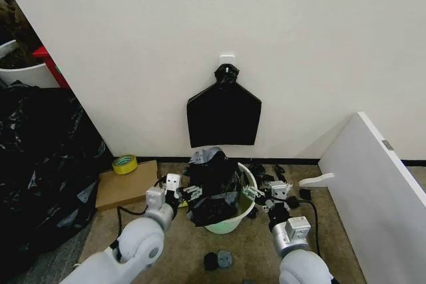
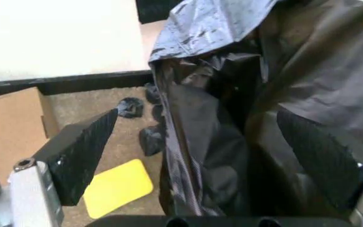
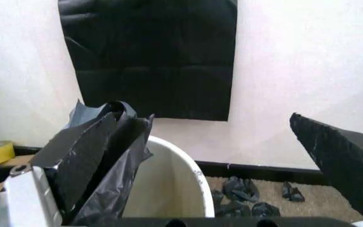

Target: Place the garbage bag over the trash bin.

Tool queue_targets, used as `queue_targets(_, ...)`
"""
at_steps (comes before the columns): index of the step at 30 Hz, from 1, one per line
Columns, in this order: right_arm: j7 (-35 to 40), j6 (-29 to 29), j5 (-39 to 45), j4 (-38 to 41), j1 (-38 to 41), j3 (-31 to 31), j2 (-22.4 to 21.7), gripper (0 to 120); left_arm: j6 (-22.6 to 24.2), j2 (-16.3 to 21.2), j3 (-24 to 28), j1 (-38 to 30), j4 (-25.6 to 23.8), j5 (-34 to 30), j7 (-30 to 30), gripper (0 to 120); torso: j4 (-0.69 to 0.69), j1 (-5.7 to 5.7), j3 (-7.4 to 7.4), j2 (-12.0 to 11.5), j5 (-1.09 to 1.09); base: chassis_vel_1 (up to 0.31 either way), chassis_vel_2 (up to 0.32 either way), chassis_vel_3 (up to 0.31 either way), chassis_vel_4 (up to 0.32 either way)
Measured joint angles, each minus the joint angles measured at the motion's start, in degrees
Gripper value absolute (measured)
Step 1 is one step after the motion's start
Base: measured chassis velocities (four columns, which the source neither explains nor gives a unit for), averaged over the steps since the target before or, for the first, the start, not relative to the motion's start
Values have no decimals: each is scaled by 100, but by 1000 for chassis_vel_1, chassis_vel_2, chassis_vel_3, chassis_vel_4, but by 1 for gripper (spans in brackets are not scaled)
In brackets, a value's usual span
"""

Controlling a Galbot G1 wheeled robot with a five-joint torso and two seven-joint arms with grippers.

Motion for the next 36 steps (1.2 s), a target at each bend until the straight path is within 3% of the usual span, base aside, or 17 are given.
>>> queue_targets(10,13,-15,-13,61,-92,62,5,100,522,-462,260,-429,520,-219,-333,100,0,-1,0,0,-2,0,0,0,0)
queue_targets(14,23,-46,-11,108,-139,71,2,100,785,-565,429,-734,772,-614,-817,97,1,0,0,0,-1,0,0,0,0)
queue_targets(18,34,-58,3,129,-158,70,-10,100,922,-726,504,-928,994,-1047,-1160,86,0,-1,0,0,-2,0,0,0,0)
queue_targets(22,46,-82,32,144,-141,43,-4,100,1142,-898,621,-1056,1245,-1239,-1356,67,1,-1,0,0,-2,0,0,0,0)
queue_targets(30,61,-97,25,149,-160,42,13,100,1238,-1028,683,-1220,1389,-1466,-1564,42,0,-1,-1,0,-1,0,0,0,0)
queue_targets(36,68,-85,22,149,-159,52,-26,100,1148,-1030,635,-1237,1413,-1560,-1665,15,1,-1,0,0,-2,0,0,0,0)
